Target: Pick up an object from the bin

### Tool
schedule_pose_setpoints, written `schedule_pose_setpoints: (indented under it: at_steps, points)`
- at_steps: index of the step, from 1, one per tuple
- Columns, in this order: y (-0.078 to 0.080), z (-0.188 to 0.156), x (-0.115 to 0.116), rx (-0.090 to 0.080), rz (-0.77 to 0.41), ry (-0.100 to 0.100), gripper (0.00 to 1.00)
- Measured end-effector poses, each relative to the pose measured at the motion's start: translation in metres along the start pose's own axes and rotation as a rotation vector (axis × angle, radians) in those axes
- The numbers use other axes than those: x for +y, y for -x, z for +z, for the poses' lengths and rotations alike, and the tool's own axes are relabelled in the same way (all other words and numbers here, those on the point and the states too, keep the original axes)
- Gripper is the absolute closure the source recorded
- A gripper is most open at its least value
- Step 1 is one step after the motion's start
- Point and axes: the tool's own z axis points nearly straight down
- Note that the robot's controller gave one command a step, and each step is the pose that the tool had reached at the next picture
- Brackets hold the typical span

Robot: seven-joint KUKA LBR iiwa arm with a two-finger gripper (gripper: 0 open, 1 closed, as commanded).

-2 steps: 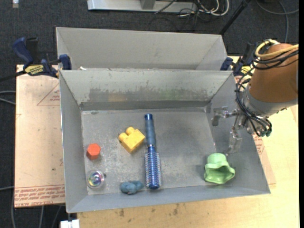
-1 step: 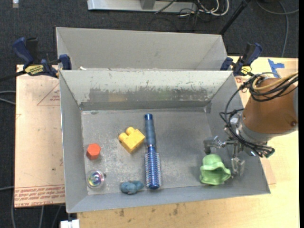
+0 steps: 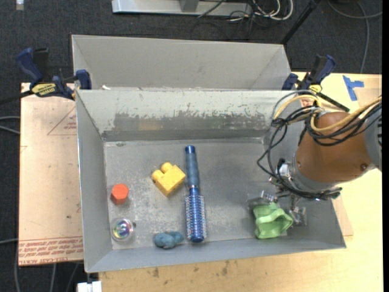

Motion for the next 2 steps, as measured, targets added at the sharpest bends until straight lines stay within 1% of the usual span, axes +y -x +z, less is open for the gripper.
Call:
schedule_pose_setpoints:
  at_steps: [1, 2]
  points:
    - [-0.004, -0.002, -0.007, 0.000, 0.000, -0.022, 1.00]
    - [0.005, -0.229, 0.011, 0.009, -0.034, -0.015, 1.00]
